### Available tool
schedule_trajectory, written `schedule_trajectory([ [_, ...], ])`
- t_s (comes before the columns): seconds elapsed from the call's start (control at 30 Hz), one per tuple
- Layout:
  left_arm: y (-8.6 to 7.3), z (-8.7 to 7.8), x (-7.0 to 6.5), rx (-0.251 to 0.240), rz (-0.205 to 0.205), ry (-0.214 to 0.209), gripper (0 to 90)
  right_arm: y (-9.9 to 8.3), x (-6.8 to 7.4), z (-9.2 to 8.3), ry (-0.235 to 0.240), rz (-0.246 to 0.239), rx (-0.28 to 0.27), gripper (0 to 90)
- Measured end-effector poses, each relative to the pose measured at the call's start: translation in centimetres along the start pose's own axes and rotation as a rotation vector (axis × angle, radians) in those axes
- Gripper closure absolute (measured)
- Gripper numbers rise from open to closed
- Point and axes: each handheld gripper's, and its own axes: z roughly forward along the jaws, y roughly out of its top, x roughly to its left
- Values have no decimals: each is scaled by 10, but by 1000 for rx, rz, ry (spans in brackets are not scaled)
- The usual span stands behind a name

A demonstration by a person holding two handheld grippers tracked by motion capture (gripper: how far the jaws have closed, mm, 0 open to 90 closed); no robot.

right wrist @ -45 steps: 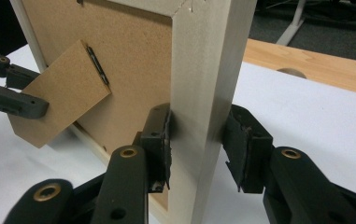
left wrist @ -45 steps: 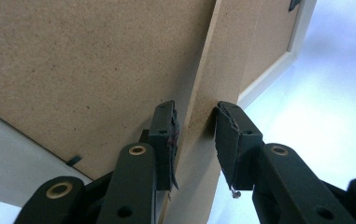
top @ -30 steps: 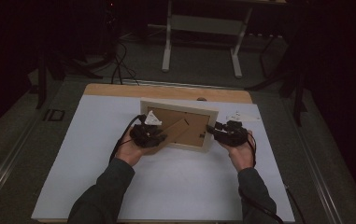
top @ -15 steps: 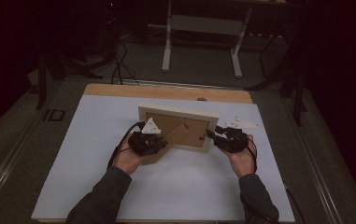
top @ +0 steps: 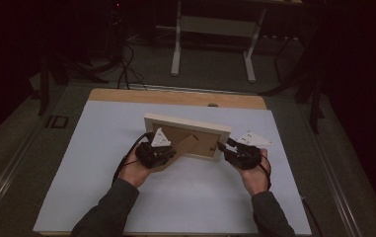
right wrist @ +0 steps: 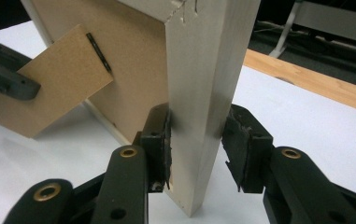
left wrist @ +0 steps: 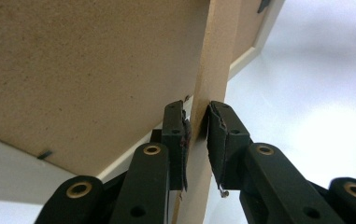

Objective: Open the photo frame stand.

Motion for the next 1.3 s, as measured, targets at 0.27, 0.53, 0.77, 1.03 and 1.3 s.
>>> schedule_trajectory([
  [0.27,2,1,7,-5,6,51,757,0,7,2,-29,-20,-6,631],
  [0.53,1,3,10,16,27,91,756,5,15,11,-66,-88,3,631],
  [0.77,-6,-3,10,-18,-55,-16,796,7,15,9,-42,-89,16,628],
  [1.03,-13,-11,-1,-37,-78,-96,830,3,20,5,-20,-90,18,617],
  [1.3,-16,-13,-6,-32,-74,-112,831,1,20,5,3,-81,20,602],
])
